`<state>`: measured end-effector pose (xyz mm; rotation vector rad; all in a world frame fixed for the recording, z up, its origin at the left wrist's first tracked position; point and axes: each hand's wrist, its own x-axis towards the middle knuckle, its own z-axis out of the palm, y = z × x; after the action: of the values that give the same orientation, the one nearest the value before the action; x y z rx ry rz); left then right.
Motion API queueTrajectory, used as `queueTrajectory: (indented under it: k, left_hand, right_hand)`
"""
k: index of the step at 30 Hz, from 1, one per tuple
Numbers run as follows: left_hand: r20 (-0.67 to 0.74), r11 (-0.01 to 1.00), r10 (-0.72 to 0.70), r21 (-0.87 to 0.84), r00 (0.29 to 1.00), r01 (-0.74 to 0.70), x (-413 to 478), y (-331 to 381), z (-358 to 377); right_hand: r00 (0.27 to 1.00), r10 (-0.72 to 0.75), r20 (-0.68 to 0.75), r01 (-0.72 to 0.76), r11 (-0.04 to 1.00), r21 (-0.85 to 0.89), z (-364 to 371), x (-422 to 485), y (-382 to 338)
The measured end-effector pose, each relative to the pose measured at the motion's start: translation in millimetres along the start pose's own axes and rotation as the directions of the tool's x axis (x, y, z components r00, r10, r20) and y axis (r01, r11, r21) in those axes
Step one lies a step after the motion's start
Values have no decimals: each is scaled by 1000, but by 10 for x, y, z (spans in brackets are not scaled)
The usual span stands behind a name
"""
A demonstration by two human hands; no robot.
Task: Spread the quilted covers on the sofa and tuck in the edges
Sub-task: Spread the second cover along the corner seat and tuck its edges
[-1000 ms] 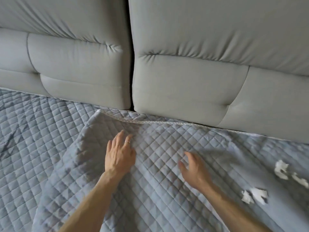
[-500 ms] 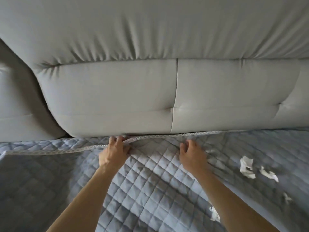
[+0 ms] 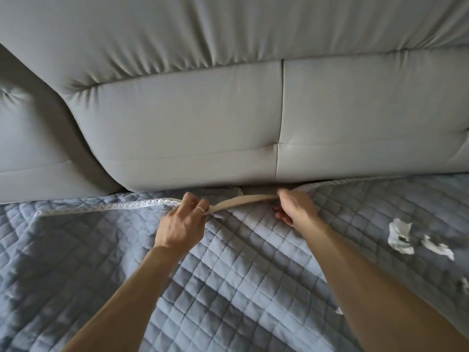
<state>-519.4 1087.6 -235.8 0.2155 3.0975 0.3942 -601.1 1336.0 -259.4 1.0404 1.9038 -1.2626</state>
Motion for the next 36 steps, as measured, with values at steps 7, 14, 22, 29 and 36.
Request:
queueTrajectory:
  k: [7,14,22,29,36]
  left_hand:
    - [6,929,-363,-73,932,363,236,-33,-59]
    - [-60,772,-620,-226,783,594,403,149,384]
    - [-71,826,-550,-193,832,530,268,197,684]
    - [159,988,-154,-7,975,157,23,803,673]
    - [340,966,-251,34,907,254,380,1070,971]
  right_hand:
    - [947,-294,-132,304,950,68,242,-19,157]
    - [694,-696,184,594,408,-693,207,-86,526]
    - [710,-671,214,492,254,-833,263,115,614]
    - [717,-635,288,565,287,-773,-238,1,383]
    - [811,-526,256,445,269,-854,-937,421,422]
